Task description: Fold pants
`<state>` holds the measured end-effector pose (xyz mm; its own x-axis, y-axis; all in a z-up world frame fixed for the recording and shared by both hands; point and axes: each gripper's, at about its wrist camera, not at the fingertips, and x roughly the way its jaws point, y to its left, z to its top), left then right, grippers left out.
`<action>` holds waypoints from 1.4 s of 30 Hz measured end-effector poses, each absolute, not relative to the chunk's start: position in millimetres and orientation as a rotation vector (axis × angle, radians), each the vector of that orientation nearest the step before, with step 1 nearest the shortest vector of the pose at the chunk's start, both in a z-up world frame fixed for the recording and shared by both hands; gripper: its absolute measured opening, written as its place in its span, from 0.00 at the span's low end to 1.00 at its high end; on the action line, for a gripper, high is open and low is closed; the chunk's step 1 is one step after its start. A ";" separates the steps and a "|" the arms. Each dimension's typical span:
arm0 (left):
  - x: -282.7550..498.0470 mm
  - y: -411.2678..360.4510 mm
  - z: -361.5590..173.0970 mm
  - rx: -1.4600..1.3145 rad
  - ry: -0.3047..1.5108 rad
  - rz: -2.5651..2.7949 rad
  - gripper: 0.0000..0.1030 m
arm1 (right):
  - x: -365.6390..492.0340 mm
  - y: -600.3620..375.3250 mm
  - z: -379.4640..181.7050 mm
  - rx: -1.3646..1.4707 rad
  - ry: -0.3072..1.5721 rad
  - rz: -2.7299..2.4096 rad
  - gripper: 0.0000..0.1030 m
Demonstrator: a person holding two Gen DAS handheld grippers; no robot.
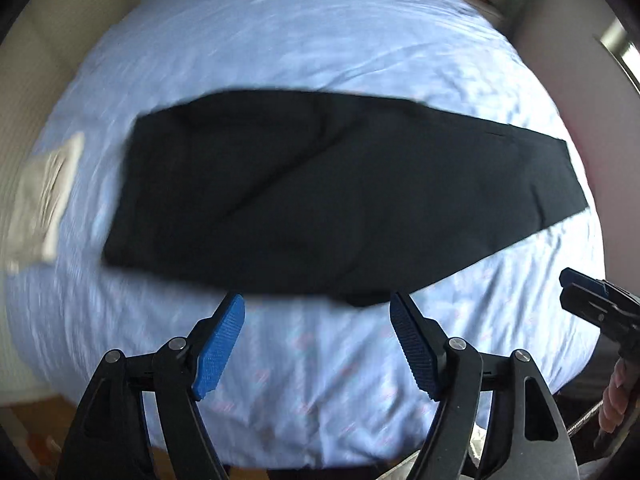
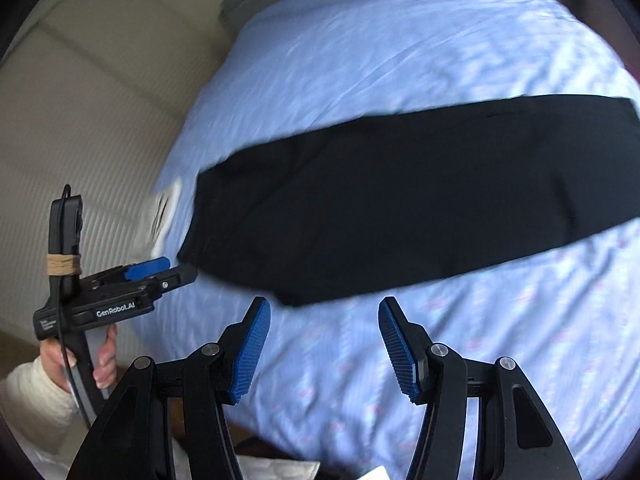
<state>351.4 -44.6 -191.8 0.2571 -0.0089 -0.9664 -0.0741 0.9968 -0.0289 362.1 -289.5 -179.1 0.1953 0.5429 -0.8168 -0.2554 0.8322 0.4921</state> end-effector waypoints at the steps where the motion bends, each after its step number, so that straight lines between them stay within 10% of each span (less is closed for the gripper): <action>1: 340.1 -31.2 -195.5 -0.083 1.312 0.086 0.72 | 359.0 -274.2 -182.8 0.251 1.271 0.585 0.56; 18: 248.2 25.7 -283.7 -0.465 1.296 0.304 0.73 | 357.4 -142.8 -315.1 0.050 1.421 0.651 0.56; 42: 213.5 20.7 -286.3 -0.510 1.294 0.344 0.73 | 386.8 -116.3 -298.8 -0.115 1.224 0.715 0.45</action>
